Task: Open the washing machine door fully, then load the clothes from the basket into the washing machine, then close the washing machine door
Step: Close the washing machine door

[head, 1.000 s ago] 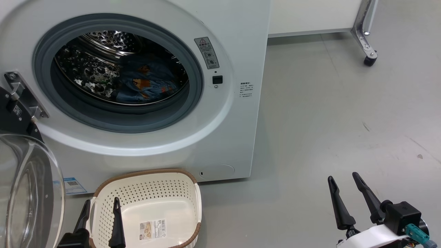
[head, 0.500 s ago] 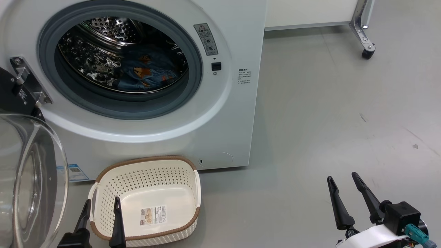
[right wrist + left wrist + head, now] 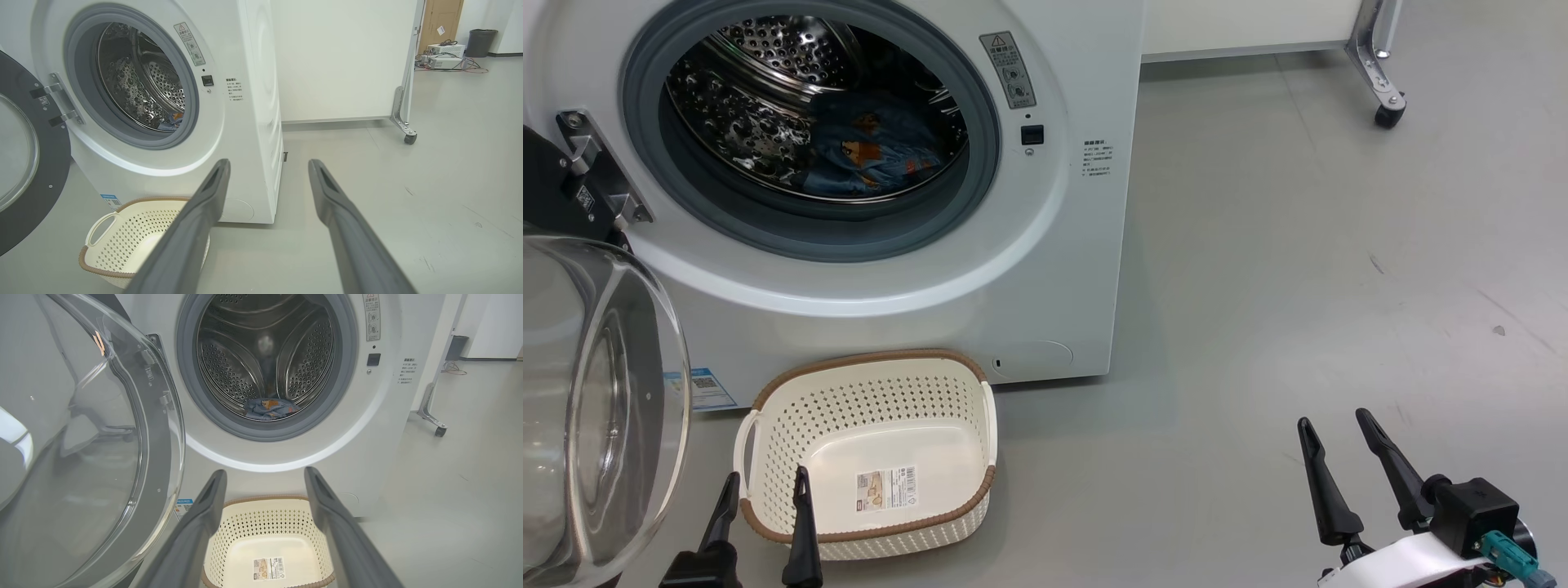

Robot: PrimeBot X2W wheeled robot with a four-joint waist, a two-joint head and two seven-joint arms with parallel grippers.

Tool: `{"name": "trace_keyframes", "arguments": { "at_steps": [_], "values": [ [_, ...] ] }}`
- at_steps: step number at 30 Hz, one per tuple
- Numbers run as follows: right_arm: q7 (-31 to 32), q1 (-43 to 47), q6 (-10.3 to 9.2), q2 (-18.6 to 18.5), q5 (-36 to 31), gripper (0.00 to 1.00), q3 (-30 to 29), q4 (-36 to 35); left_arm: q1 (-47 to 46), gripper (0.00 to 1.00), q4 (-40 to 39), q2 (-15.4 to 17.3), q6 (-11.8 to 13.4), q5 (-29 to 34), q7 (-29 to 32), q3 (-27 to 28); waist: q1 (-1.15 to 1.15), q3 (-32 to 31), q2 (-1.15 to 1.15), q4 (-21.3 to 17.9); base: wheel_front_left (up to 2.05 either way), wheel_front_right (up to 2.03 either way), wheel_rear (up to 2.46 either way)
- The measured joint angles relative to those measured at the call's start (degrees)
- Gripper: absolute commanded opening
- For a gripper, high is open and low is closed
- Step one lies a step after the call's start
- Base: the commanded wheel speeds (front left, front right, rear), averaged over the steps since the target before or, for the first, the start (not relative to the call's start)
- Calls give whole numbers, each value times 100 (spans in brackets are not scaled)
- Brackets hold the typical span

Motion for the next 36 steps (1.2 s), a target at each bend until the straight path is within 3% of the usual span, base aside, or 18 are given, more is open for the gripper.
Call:
{"name": "trace_keyframes", "arguments": {
  "at_steps": [21, 36],
  "values": [
    [0, -1, 0, -1, 0, 100, -8, 0, 0, 100, -23, 4, -7, 44, 0, -99, 0, 11, 0, 30, -3, 3, 0],
    [0, 0, 0, -2, 0, 100, -133, -54, -1, 100, -23, 11, -35, 73, 0, -205, 0, 32, 0, 523, 0, 0, 0]
  ]
}}
